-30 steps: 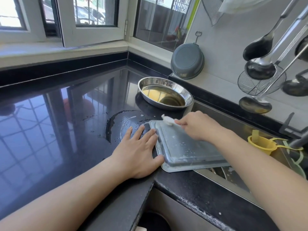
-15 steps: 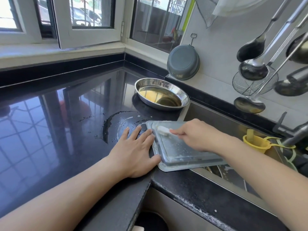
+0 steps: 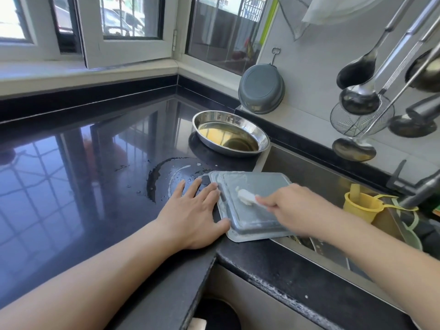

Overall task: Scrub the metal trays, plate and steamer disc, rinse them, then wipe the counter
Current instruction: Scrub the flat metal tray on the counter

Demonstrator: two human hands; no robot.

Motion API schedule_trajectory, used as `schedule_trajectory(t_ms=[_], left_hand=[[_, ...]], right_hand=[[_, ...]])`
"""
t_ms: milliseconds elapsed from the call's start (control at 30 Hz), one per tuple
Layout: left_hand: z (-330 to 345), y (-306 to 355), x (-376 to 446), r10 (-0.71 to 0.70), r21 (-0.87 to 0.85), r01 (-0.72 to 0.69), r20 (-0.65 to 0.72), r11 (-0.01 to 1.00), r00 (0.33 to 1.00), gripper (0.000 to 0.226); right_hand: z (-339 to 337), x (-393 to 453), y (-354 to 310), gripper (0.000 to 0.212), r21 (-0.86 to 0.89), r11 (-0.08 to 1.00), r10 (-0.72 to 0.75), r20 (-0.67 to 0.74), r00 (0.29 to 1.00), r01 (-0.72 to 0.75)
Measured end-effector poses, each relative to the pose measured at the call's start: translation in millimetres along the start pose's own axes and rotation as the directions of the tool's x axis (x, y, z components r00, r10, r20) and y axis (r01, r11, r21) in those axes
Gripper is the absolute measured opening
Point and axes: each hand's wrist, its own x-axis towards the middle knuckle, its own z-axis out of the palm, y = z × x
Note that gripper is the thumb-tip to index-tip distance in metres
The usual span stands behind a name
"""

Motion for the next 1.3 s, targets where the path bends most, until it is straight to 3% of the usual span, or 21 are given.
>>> schedule_trajectory(t_ms=[67,267,400,533,667,800,1000,1067,1200,1300], left_hand=[[1,-3,2,-0.024,-0.013,0.024,0.004,1.0,1.0,0.094],[0,-5,0,-0.157,-0.03,0.157,0.019,0.987,0.987,0.12],[2,-3,0,-0.171,-0.033,0.171,0.002,0.985,0.985,0.121],[2,-3,2,-0.171,-0.019,0.171,0.002,0.985,0.985,0.119],[-1,-3,2,-0.173,-0.008,0.174,0.018,0.985,0.985,0.117],[1,-3,2,-0.176,-0.017,0.176,0.006,0.984,0.984,0.116],[2,-4,3,-0.184,-0.026,0.184,-0.005,0.983,0.983,0.115],[2,-3,3,-0.185,-0.032,0.185,-0.005,0.982,0.983,0.114],[1,-4,2,-0.179,-0.03,0.179,0.003,0.983,0.984,0.112],[1,-6,3,-0.181,-0.03,0.181,-0.005,0.983,0.983,0.111]], right_hand=[[6,-17,-13,0.045,-0.024,0.998,-0.066,0.021,0.998,0.066],[-6,-25,-47,0.054,-0.148,0.988,-0.033,0.016,0.999,0.035],[-18,-6,-79,0.036,-0.256,0.966,-0.016,0.013,1.0,0.019],[-35,44,-79,0.018,-0.24,0.971,-0.017,-0.024,1.0,0.011],[-36,68,-73,0.031,-0.281,0.958,-0.074,-0.042,0.996,0.059],[-35,34,-75,0.036,-0.35,0.927,-0.111,0.081,0.991,0.132],[-44,3,-86,0.019,-0.405,0.876,-0.172,0.245,0.954,0.262],[-42,17,-90,0.027,-0.415,0.878,-0.154,0.231,0.961,0.241],[-40,60,-86,0.027,-0.387,0.916,-0.085,0.075,0.994,0.108],[-43,65,-86,0.023,-0.36,0.929,-0.049,0.117,0.992,0.088]])
